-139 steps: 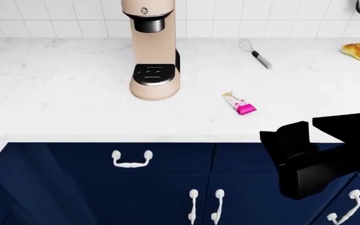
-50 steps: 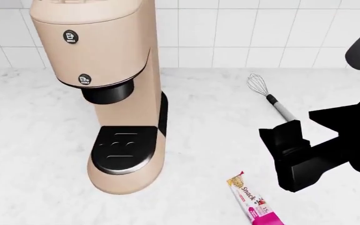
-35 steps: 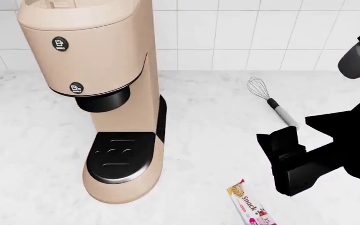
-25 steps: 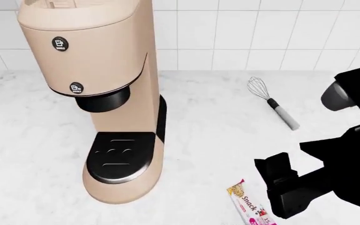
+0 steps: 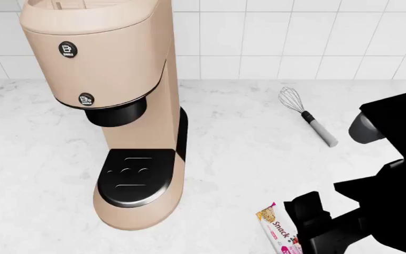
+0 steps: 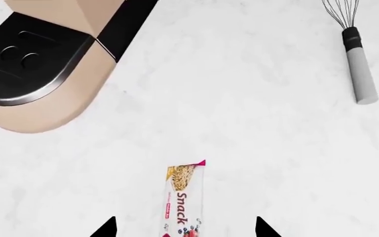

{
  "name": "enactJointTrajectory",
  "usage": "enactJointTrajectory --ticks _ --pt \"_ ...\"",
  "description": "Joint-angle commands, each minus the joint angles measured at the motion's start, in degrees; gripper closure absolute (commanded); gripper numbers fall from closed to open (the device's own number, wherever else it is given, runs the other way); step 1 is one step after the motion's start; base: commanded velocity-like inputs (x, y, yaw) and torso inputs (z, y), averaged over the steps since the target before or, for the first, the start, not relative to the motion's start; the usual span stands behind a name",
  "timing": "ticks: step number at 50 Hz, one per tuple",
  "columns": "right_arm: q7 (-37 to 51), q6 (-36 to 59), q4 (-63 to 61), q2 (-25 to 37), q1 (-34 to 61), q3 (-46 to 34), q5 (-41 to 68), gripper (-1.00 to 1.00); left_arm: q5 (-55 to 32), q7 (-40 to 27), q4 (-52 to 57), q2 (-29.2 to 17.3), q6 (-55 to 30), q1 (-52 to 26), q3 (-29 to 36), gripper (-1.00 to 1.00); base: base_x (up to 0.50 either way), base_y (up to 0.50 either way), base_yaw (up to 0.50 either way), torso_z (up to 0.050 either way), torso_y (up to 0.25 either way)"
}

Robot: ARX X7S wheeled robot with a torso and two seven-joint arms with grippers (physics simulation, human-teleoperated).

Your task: Pick the cereal and bar from the counter and place them in the cabinets closest to them.

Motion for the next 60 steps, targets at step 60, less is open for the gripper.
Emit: enactJointTrajectory --ticks 60 --pt "-9.6 -0.1 -1.5 -2.6 -14.3 -4.5 -16.6 -1.0 0.1 1.5 0.0 0.1 -0.9 -0.1 -1.0 -1.0 0.0 0.0 0.0 -0.001 0.0"
